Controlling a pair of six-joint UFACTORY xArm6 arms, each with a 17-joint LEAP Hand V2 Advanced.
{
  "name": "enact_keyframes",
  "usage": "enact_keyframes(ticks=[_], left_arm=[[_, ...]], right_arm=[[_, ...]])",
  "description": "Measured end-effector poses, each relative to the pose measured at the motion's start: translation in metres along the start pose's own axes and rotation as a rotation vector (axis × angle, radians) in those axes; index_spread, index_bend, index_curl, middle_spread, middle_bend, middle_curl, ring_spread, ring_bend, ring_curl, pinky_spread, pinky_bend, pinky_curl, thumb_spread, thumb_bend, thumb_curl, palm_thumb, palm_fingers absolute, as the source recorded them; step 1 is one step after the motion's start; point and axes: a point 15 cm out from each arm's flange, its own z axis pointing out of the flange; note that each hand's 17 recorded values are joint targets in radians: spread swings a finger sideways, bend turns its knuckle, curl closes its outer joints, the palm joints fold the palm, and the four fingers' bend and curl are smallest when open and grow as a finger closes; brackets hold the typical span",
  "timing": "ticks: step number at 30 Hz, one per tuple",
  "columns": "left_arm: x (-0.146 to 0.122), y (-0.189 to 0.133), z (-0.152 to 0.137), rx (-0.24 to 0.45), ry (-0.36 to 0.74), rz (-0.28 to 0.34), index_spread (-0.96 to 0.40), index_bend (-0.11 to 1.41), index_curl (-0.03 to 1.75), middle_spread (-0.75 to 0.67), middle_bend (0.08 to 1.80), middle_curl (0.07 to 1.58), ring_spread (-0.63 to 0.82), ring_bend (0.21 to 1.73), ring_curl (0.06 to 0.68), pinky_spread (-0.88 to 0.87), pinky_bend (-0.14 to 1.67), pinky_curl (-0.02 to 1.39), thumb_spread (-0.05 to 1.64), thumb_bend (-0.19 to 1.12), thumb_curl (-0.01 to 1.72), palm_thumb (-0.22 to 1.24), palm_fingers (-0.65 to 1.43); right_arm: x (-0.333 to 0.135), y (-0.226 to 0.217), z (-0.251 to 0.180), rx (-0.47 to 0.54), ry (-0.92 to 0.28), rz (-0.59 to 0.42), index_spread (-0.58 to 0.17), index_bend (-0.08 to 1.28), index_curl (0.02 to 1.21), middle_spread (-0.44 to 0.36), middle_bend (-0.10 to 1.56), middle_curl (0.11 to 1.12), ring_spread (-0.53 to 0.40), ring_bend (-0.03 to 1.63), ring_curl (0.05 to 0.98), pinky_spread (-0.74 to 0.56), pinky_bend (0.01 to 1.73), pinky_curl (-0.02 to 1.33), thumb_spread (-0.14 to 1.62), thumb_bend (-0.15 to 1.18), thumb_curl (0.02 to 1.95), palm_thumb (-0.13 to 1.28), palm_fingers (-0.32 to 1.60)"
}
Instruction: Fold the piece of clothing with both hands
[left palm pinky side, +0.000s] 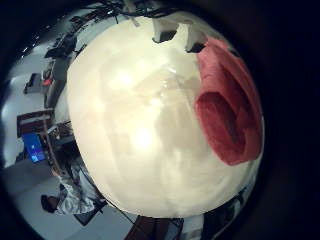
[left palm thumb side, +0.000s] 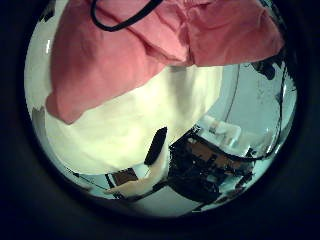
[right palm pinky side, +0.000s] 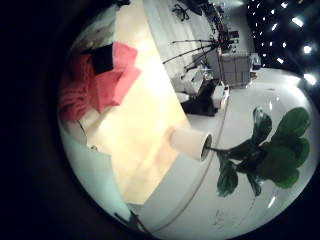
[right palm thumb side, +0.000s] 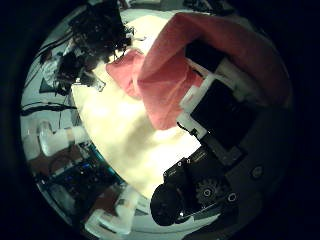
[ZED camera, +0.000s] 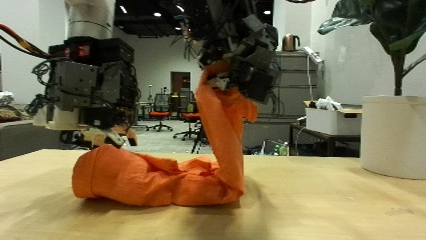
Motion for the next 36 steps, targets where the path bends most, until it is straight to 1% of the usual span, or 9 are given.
enact_keyframes(ticks=[5,8,12,15,21,25,29,31,36], left_arm=[[-0.036,0.016,-0.023,0.048,0.003,-0.062,-0.04,0.17,0.31,0.18,0.19,0.3,0.44,0.48,0.231,0.5,0.25,0.32,1.02,-0.03,0.29,0.24,0.0],[-0.048,0.024,-0.035,0.067,-0.002,-0.081,-0.04,0.17,0.31,0.18,0.19,0.3,0.43,0.48,0.23,0.5,0.25,0.32,1.02,-0.02,0.29,0.24,0.0],[-0.071,0.039,-0.036,0.074,0.006,-0.11,-0.04,0.17,0.31,0.17,0.19,0.3,0.43,0.48,0.23,0.5,0.25,0.32,1.02,-0.02,0.29,0.24,0.0],[-0.074,0.041,-0.037,0.078,0.009,-0.117,-0.04,0.16,0.31,0.17,0.19,0.31,0.43,0.48,0.23,0.5,0.25,0.32,1.02,-0.02,0.29,0.24,0.0],[-0.081,0.047,-0.037,0.08,0.011,-0.128,-0.04,0.17,0.31,0.17,0.19,0.31,0.43,0.48,0.229,0.5,0.25,0.32,1.02,-0.02,0.29,0.24,0.0],[-0.081,0.049,-0.04,0.083,0.009,-0.128,-0.04,0.17,0.32,0.17,0.19,0.31,0.43,0.48,0.229,0.5,0.25,0.32,1.02,-0.02,0.29,0.24,0.0],[-0.08,0.048,-0.04,0.084,0.011,-0.13,-0.04,0.17,0.32,0.17,0.19,0.31,0.43,0.48,0.228,0.5,0.25,0.32,1.02,-0.02,0.29,0.24,0.0],[-0.079,0.049,-0.038,0.08,0.012,-0.13,-0.04,0.17,0.32,0.17,0.19,0.31,0.43,0.48,0.228,0.5,0.25,0.32,1.02,-0.02,0.29,0.25,0.0],[-0.079,0.05,-0.038,0.076,0.014,-0.13,-0.04,0.17,0.32,0.17,0.19,0.31,0.43,0.48,0.228,0.5,0.25,0.32,1.02,-0.02,0.29,0.25,0.01]], right_arm=[[-0.013,-0.031,0.002,0.03,-0.001,-0.029,-0.243,1.05,0.84,-0.148,1.21,0.84,-0.231,1.29,0.711,-0.35,1.2,0.71,1.03,-0.01,0.79,1.07,1.11],[-0.027,-0.042,0.013,0.032,-0.014,-0.051,-0.243,1.05,0.84,-0.149,1.21,0.84,-0.23,1.29,0.711,-0.35,1.2,0.71,1.03,-0.01,0.79,1.06,1.11],[-0.036,-0.058,0.019,0.068,-0.021,-0.062,-0.243,1.05,0.84,-0.149,1.21,0.84,-0.229,1.29,0.71,-0.35,1.2,0.71,1.03,-0.01,0.79,1.05,1.11],[-0.048,-0.071,0.026,0.099,-0.052,-0.058,-0.246,1.04,0.84,-0.153,1.2,0.84,-0.226,1.28,0.707,-0.35,1.19,0.7,1.04,-0.01,0.79,1.04,1.12],[-0.088,-0.09,0.051,0.126,-0.2,-0.011,-0.251,1.03,0.83,-0.154,1.18,0.83,-0.229,1.28,0.695,-0.37,1.18,0.68,1.06,-0.02,0.76,0.99,1.13],[-0.106,-0.096,0.068,0.118,-0.241,-0.01,-0.258,0.99,0.81,-0.15,1.15,0.8,-0.232,1.25,0.661,-0.42,1.12,0.64,1.08,-0.04,0.68,0.91,1.16],[-0.112,-0.097,0.078,0.105,-0.251,-0.015,-0.296,0.87,0.76,-0.171,1.08,0.74,-0.256,1.2,0.609,-0.54,1.03,0.57,1.09,-0.03,0.61,0.87,1.09],[-0.114,-0.097,0.08,0.101,-0.253,-0.016,-0.325,0.77,0.73,-0.187,1.02,0.71,-0.283,1.15,0.582,-0.58,1.02,0.55,1.09,-0.02,0.59,0.87,1.01],[-0.119,-0.095,0.091,0.079,-0.26,-0.02,-0.415,0.43,0.65,-0.255,0.76,0.63,-0.368,1.08,0.541,-0.63,1.12,0.56,1.09,-0.02,0.54,0.87,0.46]])
